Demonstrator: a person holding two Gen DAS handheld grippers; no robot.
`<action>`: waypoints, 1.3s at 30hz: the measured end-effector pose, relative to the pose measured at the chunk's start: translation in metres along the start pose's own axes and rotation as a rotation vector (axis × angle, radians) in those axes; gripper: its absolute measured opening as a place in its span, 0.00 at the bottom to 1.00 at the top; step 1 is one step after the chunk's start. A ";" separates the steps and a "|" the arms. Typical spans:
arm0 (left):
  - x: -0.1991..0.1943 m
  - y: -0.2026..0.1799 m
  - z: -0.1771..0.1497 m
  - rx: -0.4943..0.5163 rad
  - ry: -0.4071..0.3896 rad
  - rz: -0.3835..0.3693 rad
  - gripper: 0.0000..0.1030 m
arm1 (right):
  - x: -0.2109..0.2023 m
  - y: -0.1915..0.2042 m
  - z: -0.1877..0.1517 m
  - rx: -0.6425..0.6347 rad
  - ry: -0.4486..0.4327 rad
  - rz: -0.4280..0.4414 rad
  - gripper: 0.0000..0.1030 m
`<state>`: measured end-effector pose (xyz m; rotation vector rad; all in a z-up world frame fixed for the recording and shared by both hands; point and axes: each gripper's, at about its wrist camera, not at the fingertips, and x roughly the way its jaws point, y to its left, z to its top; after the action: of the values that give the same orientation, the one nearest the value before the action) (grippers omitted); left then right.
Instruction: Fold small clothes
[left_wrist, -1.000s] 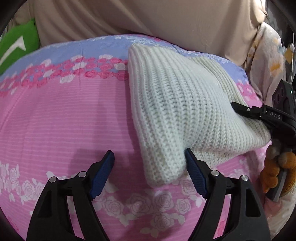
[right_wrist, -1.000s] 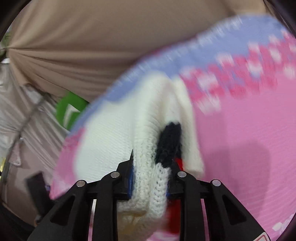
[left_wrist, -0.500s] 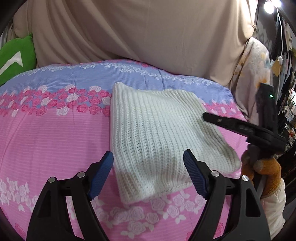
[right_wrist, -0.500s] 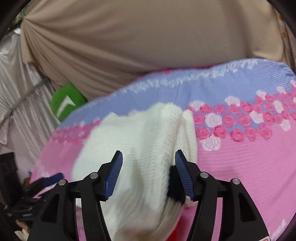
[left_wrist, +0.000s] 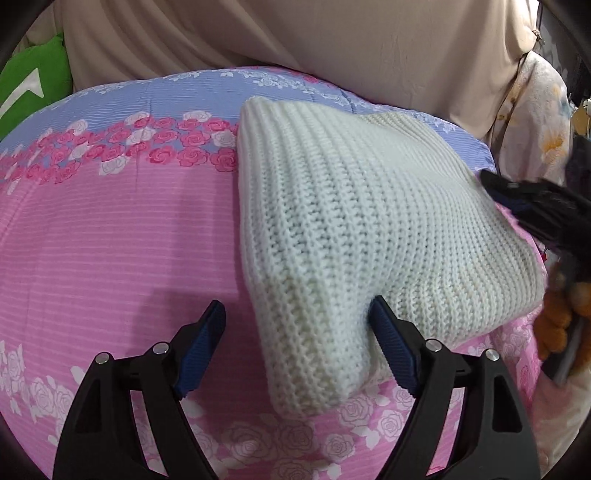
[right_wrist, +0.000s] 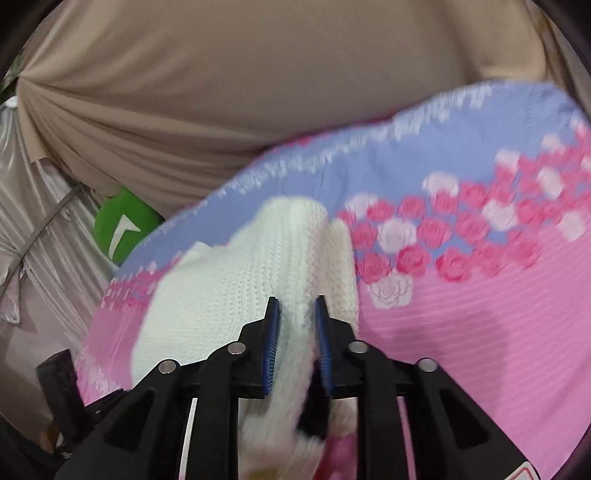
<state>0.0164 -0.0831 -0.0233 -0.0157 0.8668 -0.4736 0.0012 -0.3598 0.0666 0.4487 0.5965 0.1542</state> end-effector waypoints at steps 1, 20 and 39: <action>0.000 0.001 -0.001 -0.004 0.000 -0.006 0.76 | -0.016 0.005 -0.010 -0.003 -0.012 0.035 0.32; -0.001 -0.007 -0.013 0.045 -0.042 0.061 0.81 | -0.015 -0.012 -0.096 0.019 0.094 -0.108 0.10; -0.028 0.015 -0.032 -0.012 -0.104 0.062 0.87 | 0.002 0.141 -0.026 -0.316 -0.028 -0.001 0.23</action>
<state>-0.0163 -0.0528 -0.0265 -0.0237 0.7662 -0.4056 -0.0143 -0.2239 0.1099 0.1440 0.5337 0.2364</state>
